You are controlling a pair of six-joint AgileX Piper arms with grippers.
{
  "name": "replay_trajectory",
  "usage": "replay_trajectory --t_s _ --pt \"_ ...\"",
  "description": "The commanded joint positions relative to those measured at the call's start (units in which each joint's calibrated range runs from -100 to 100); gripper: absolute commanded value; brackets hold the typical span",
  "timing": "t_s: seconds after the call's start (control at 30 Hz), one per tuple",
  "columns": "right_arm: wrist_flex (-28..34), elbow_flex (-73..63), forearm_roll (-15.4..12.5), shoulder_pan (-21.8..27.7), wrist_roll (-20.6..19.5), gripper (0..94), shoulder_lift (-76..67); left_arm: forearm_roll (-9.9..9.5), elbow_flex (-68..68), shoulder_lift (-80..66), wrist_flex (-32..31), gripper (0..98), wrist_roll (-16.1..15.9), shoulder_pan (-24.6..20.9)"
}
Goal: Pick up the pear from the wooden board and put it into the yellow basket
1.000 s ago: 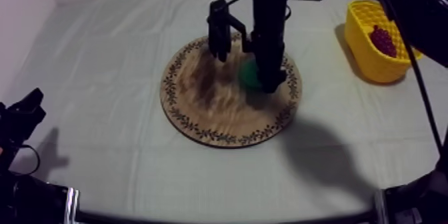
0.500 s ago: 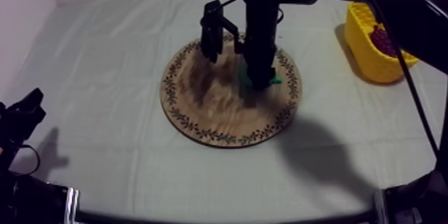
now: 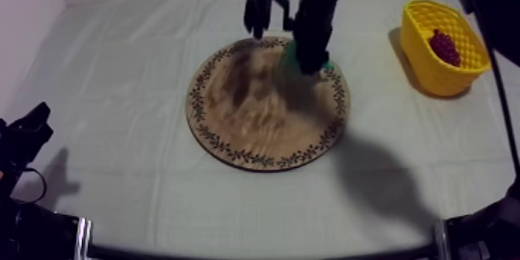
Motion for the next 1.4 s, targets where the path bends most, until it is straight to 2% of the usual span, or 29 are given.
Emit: replay_trajectory --t_s 0.0,0.2,0.47,0.7,1.1,1.37 --pt "-0.5 -0.6 0.1 1.0 -0.1 40.0 -3.2 -0.02 0.0 0.0 0.0 0.1 0.0 0.0" --pt "-2.4 -1.6 1.3 4.0 -2.2 41.0 -11.5 -0.02 0.0 0.0 0.0 0.1 0.0 0.0" --pt "-4.8 -1.4 3.4 10.0 -9.9 41.3 -20.3 -0.02 0.0 0.0 0.0 0.1 0.0 0.0" --pt "-5.6 -0.4 4.7 15.9 -14.1 38.5 -24.2 -0.02 0.0 0.0 0.0 0.1 0.0 0.0" --pt "-7.0 2.6 5.1 25.5 -17.0 40.6 -22.7 -0.02 0.0 0.0 0.0 0.1 0.0 0.0" --pt "-11.9 10.0 6.1 28.6 -19.6 41.2 -19.6 -0.02 0.0 0.0 0.0 0.1 0.0 0.0"
